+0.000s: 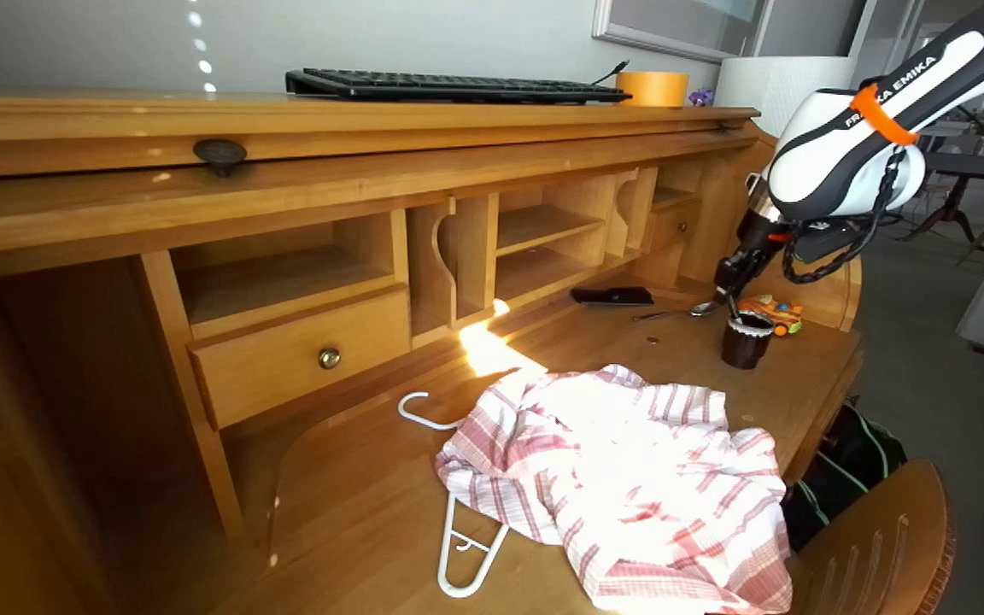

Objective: Remove the marker from the cup and put it on the table

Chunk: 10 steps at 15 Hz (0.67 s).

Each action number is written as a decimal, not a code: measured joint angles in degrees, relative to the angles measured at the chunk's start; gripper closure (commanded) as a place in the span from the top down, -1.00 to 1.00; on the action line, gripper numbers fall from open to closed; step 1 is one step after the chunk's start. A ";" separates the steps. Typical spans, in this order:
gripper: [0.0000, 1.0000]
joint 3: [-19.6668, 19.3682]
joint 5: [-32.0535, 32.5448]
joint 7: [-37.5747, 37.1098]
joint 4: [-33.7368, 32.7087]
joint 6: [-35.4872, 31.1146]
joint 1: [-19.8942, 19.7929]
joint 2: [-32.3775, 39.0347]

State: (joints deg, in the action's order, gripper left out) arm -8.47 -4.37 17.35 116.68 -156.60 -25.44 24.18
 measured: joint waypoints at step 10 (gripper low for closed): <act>-0.94 -0.16 0.00 -0.01 -1.24 0.00 0.00 -1.24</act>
State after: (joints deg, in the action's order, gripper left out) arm -8.63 -4.37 17.33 115.44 -156.60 -25.44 22.94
